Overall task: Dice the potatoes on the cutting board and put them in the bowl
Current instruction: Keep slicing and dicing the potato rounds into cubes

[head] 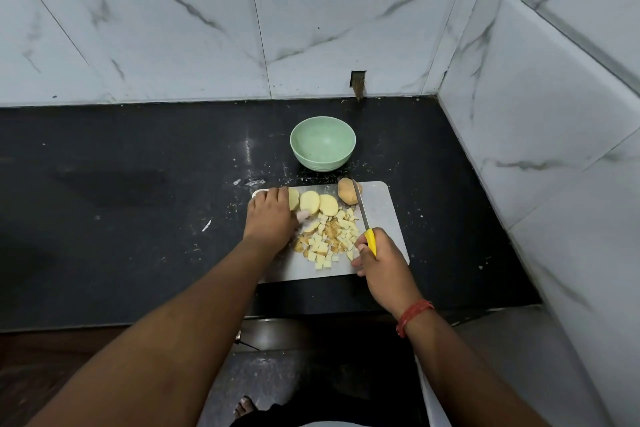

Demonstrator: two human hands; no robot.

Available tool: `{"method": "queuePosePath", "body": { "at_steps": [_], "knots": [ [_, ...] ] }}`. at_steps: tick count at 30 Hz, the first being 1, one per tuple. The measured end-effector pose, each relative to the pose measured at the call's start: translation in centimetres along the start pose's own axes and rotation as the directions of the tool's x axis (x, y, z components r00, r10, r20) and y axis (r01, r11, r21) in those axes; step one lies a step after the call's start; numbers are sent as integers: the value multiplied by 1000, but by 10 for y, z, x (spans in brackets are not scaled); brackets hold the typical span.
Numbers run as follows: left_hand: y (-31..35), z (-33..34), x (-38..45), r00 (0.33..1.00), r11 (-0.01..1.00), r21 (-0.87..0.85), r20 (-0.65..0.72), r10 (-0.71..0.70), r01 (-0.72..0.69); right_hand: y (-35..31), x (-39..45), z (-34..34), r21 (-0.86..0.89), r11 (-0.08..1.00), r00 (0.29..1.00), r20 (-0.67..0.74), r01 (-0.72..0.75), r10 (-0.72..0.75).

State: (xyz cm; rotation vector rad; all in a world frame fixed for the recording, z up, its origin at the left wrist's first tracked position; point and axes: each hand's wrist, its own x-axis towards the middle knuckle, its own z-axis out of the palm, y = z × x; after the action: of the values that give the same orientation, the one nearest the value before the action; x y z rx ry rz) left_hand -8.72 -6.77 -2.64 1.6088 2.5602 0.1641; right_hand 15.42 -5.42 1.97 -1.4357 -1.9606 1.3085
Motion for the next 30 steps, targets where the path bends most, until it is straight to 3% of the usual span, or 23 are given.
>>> {"method": "queuePosePath", "body": {
  "at_steps": [3,11,13,17,21,30],
  "knots": [
    [-2,2,9,996,998,37,83,43,-46,2,-2,-2,2,1000,1000,-10,-10,10],
    [-7,-3,18,996,994,98,73,43,-50,6,-8,-3,32,999,999,-9,-43,43],
    [-10,1,18,998,998,50,52,46,-49,7,-7,-4,36,998,999,-9,-46,46],
    [-11,3,15,999,973,-227,-7,-40,37,6,-4,-7,47,998,998,-23,-50,51],
    [-10,2,12,993,934,-343,-22,-119,104,5,-2,-8,48,997,998,-21,-57,58],
    [-3,0,11,995,973,-230,-89,-48,26,7,1,-11,54,995,996,3,-88,88]
  ]
}}
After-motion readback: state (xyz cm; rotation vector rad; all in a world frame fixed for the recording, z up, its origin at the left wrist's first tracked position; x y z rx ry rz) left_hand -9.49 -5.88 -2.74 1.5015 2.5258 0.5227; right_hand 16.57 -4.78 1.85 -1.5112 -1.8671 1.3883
